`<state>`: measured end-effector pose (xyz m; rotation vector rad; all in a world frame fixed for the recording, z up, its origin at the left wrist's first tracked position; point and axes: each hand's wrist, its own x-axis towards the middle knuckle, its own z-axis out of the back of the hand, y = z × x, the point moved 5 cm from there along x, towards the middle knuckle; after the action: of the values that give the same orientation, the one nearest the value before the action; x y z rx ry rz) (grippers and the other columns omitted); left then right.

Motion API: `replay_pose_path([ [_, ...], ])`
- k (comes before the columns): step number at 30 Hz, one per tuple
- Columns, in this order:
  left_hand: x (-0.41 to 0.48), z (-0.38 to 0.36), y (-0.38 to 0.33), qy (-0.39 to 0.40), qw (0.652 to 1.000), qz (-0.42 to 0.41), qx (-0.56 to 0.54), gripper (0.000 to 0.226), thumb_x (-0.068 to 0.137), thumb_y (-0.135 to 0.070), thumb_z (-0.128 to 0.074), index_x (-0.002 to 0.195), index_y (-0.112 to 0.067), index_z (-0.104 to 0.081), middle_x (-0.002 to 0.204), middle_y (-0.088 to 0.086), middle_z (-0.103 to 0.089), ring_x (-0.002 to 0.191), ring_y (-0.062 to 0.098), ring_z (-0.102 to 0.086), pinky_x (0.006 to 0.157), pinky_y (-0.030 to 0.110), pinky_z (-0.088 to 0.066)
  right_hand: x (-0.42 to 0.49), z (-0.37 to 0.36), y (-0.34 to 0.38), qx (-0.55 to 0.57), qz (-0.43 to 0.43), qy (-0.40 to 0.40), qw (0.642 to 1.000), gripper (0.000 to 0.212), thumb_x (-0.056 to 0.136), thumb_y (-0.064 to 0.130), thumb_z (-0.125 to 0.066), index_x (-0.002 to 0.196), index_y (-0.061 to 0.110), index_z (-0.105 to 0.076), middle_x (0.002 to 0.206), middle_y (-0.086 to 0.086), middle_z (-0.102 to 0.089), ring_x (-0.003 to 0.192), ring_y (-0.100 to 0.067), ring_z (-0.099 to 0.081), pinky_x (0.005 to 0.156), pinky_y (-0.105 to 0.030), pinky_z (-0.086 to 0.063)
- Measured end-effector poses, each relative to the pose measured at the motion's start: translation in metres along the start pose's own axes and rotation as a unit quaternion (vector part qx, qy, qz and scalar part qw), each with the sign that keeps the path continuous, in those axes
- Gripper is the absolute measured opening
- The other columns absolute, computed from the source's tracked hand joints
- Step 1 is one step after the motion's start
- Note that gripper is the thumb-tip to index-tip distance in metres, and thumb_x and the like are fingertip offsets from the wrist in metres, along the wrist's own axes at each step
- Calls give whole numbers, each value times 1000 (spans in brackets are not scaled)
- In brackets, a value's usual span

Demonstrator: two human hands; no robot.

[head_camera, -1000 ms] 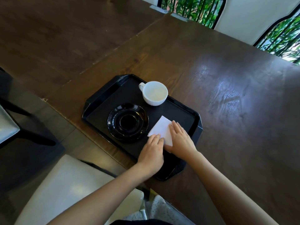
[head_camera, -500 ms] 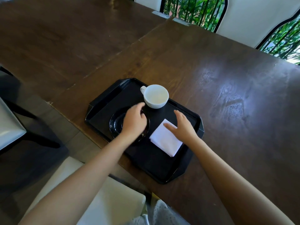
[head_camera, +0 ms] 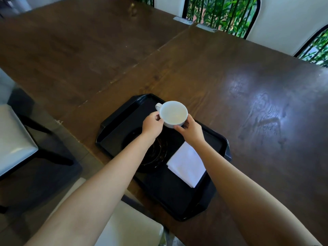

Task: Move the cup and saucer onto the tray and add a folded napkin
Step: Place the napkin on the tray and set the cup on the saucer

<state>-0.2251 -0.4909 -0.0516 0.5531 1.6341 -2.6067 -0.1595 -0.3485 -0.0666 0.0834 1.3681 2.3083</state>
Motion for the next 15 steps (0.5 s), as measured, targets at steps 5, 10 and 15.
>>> replay_pose_path([
  [5,7,7,-1,-2,1000,-12,3,30,89,-10,-52,118,-16,-59,114,3,-65,107,17,-58,90,31,-47,4,-5,3,3,7,-6,1000,63,81,23,-72,135,14,-42,125,-6,-61,114,-21,-58,97,-39,-50],
  [10,10,35,11,-9,998,-22,66,45,88,-17,-59,131,-15,-49,131,6,-57,119,18,-53,97,27,-40,-4,-8,0,-22,-39,-14,999,83,83,31,-68,147,12,-19,150,-9,-38,136,-24,-38,110,-43,-37],
  [15,0,83,53,-3,966,-47,253,38,87,-15,-61,124,-18,-57,128,7,-59,109,28,-60,94,35,-46,-60,-36,3,-223,81,67,969,91,83,50,-61,148,6,-15,156,-12,-22,145,-26,-16,118,-38,-13],
])
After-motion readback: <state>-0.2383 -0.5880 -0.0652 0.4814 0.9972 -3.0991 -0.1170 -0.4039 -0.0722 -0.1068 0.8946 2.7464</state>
